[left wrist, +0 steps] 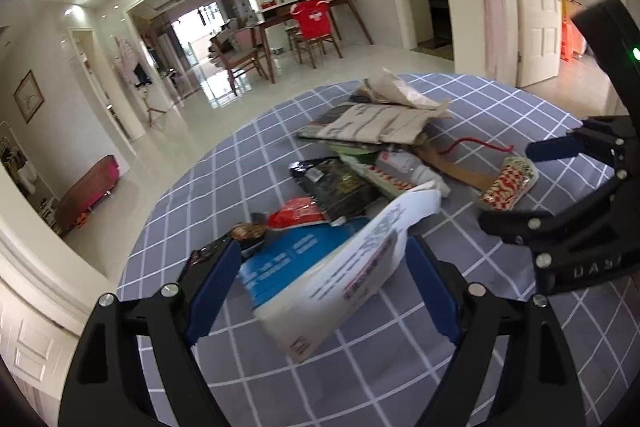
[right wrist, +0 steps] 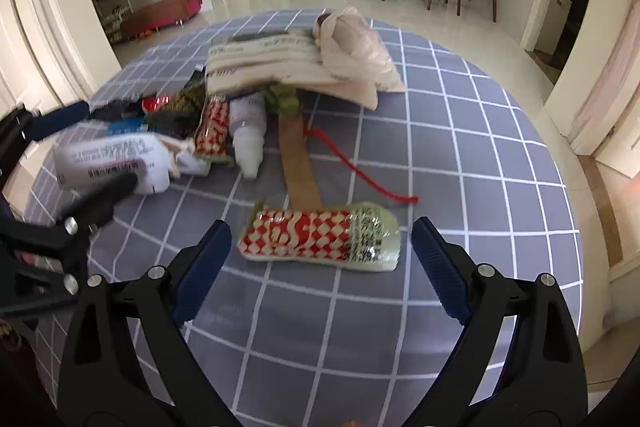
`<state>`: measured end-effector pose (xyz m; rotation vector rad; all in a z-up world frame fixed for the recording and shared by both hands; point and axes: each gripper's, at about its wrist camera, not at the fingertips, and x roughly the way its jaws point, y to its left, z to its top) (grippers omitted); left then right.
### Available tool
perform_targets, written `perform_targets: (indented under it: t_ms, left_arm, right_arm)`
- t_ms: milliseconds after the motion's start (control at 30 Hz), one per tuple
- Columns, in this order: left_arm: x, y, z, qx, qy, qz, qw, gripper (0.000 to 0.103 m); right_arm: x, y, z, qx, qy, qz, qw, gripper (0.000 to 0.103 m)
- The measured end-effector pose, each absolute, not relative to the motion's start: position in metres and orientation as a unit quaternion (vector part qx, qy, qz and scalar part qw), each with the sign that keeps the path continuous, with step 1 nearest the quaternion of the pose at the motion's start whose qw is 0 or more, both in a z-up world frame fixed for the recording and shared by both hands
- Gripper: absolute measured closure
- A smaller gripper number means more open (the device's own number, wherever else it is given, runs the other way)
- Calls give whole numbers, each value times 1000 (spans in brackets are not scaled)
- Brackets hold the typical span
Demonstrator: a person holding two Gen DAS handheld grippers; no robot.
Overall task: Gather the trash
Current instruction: 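Grasp the red-white striped wrapper with the right gripper while the left grasps the white-blue carton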
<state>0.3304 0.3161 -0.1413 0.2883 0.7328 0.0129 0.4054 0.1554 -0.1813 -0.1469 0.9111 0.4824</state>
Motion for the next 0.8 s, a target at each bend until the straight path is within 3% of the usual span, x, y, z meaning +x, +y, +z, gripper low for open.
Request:
perform_targets:
  t_ms: [67, 133, 200, 267, 367, 400, 433, 800]
  left_arm:
    - [333, 313, -142, 133, 362, -10, 923, 51]
    - [333, 312, -142, 119, 367, -28, 922, 62]
    - [332, 310, -143, 113, 370, -41, 921, 78]
    - [329, 308, -143, 102, 376, -55, 919, 87]
    - [327, 307, -142, 80, 385, -53, 918, 90]
    - [326, 308, -141, 68, 388, -52, 918, 91]
    - [326, 310, -140, 53, 389, -53, 918, 91]
    - [302, 309, -92, -84, 343, -107, 929, 92]
  right_arm:
    - [407, 150, -181, -64, 437, 231, 867, 14]
    - [408, 148, -181, -67, 435, 229, 868, 26]
    - [409, 140, -178, -65, 432, 232, 869, 27]
    - [407, 136, -177, -58, 429, 232, 871, 44]
    - [405, 122, -174, -41, 430, 239, 870, 51]
    - [403, 121, -173, -40, 429, 237, 871, 85]
    - [402, 117, -173, -36, 430, 239, 870, 90]
    - [391, 78, -165, 27, 428, 268, 863, 90]
